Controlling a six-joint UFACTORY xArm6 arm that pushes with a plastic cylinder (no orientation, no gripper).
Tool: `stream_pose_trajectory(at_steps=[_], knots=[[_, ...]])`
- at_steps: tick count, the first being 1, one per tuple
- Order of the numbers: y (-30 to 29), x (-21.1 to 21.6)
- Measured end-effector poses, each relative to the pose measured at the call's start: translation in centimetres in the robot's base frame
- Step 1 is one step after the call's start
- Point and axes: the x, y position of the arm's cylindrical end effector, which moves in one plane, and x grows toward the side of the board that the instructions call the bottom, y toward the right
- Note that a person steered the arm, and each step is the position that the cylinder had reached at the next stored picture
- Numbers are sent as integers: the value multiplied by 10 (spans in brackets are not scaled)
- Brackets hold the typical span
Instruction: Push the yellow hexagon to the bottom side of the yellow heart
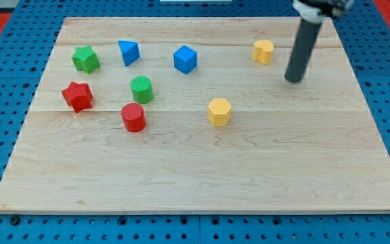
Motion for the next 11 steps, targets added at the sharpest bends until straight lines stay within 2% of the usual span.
stream_pose_trajectory(at_steps=[1, 3, 4, 5, 7, 9, 11], knots=[[-8, 75], [-107, 141], [-150, 134], [-187, 86], [-149, 59], [-110, 6], [-69, -31]])
